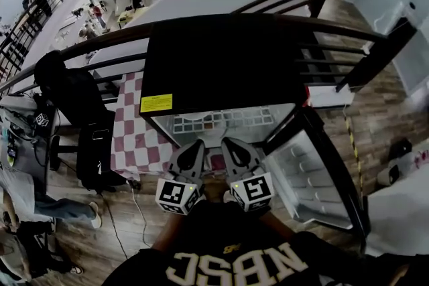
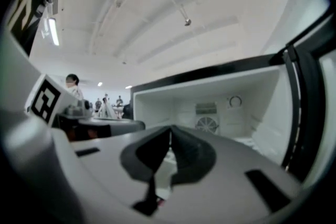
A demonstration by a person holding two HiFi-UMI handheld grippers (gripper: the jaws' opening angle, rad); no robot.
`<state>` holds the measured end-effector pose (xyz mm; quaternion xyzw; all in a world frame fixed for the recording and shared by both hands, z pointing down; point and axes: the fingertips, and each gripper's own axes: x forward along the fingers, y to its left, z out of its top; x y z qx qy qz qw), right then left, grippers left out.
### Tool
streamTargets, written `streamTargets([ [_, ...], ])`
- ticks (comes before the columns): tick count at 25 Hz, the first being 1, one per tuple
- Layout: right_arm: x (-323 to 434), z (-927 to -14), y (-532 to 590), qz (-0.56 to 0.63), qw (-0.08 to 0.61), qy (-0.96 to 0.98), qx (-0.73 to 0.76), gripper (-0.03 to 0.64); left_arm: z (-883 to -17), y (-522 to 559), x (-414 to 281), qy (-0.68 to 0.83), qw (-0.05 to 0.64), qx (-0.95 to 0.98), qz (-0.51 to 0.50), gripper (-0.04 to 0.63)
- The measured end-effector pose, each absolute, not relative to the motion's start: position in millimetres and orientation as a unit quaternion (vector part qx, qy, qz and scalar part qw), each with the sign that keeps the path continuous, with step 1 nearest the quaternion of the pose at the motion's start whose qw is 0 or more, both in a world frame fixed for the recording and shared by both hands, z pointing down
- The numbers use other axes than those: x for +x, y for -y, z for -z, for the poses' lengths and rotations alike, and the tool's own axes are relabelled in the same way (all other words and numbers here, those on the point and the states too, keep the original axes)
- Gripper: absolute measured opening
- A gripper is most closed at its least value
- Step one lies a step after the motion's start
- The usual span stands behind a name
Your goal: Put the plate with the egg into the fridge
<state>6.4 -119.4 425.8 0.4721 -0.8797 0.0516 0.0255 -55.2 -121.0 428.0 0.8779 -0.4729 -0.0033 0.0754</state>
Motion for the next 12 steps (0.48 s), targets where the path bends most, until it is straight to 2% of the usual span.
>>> streamTargets([
  [7, 7, -407, 120, -0.052, 0.006, 0.867, 0.495, 0.023, -414, 129, -59, 0.455, 0.068, 0.888, 0.014, 0.021],
  [12, 9, -413, 120, -0.058, 0.018, 0.858, 0.510, 0.023, -419, 127, -53, 0.438, 0.076, 0.896, 0.014, 0.021],
])
